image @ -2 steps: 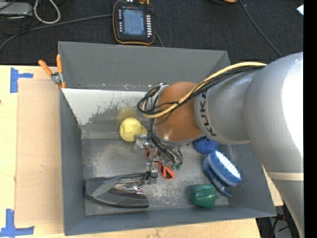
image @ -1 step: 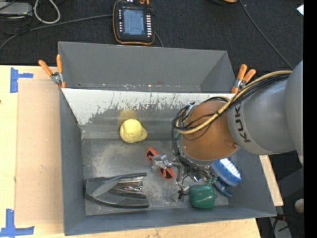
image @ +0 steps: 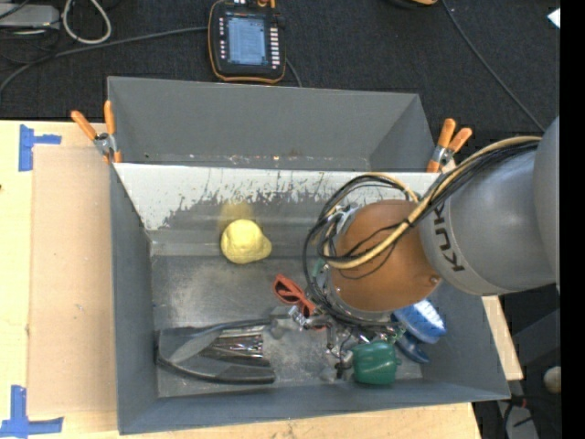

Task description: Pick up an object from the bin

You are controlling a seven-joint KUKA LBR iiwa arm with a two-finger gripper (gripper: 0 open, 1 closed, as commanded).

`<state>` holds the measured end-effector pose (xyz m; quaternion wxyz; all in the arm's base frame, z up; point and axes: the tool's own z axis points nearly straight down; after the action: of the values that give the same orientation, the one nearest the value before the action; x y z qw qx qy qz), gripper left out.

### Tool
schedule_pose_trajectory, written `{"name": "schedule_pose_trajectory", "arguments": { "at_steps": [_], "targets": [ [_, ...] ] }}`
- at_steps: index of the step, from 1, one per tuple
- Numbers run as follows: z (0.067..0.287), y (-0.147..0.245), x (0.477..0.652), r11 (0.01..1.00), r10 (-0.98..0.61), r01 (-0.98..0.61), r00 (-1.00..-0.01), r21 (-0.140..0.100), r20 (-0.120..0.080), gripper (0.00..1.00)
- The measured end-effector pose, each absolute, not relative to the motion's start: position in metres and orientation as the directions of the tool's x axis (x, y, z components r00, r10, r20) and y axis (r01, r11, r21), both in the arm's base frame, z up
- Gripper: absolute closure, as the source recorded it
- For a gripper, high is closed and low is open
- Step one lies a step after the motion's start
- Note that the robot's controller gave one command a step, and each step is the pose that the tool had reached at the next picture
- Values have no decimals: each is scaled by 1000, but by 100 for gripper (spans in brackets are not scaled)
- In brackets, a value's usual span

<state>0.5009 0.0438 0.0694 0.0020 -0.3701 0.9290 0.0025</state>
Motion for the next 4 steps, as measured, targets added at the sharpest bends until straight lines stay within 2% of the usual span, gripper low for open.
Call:
{"name": "schedule_pose_trajectory", "arguments": {
  "at_steps": [1, 2, 3, 4],
  "targets": [
    [69, 59, 542, 793, -609, -609, -793, 5, 0, 0],
    [70, 91, 500, 737, -676, -676, -737, -1, -5, 0],
    [70, 94, 550, 816, -578, -578, -816, 4, -5, 0],
    [69, 117, 499, 681, -732, -732, -681, -5, -6, 0]
  ]
}}
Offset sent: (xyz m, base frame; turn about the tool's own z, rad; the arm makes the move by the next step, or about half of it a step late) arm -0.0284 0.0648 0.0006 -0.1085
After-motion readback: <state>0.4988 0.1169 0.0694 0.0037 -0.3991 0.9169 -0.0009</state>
